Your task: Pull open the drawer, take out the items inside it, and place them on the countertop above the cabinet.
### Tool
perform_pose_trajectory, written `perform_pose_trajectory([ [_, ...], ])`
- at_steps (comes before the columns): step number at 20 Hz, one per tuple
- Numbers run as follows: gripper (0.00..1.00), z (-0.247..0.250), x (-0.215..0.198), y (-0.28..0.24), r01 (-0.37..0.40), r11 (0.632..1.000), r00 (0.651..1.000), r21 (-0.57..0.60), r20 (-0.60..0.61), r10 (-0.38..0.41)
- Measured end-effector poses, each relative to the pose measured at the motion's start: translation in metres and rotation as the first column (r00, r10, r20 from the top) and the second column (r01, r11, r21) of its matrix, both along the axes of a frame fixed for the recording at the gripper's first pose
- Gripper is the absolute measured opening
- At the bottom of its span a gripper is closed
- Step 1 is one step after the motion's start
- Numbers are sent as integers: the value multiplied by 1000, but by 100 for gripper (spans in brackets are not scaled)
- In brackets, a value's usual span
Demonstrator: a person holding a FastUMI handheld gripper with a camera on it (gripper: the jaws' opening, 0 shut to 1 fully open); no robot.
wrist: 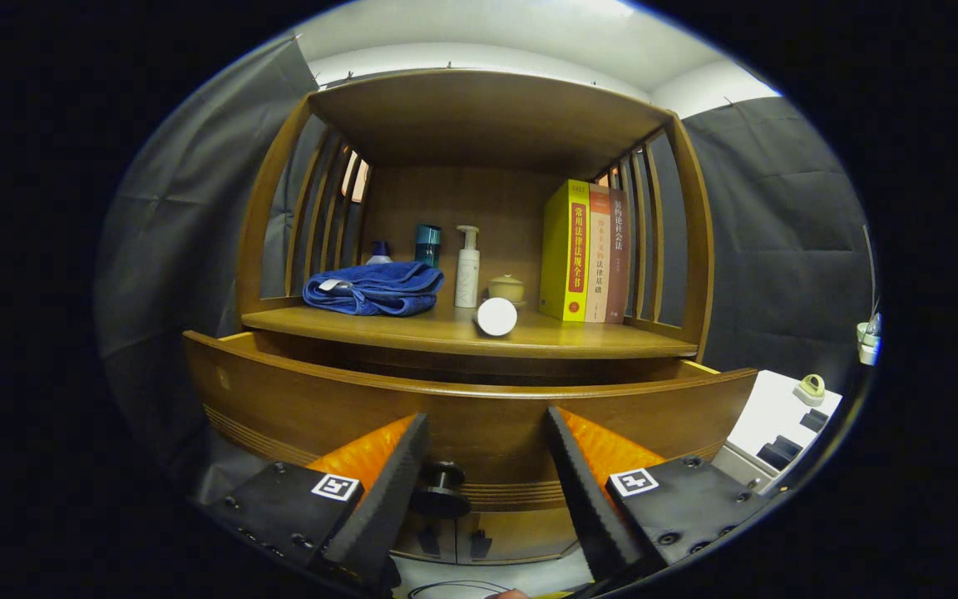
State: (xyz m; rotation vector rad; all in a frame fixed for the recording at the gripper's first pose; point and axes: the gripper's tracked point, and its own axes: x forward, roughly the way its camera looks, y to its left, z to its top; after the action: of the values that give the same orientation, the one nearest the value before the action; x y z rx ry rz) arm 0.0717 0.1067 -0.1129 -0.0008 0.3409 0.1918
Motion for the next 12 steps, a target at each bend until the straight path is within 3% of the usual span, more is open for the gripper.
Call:
perform_pose_trajectory([
  [12, 94, -20, 25, 11, 5, 1000, 999, 6, -45, -4],
])
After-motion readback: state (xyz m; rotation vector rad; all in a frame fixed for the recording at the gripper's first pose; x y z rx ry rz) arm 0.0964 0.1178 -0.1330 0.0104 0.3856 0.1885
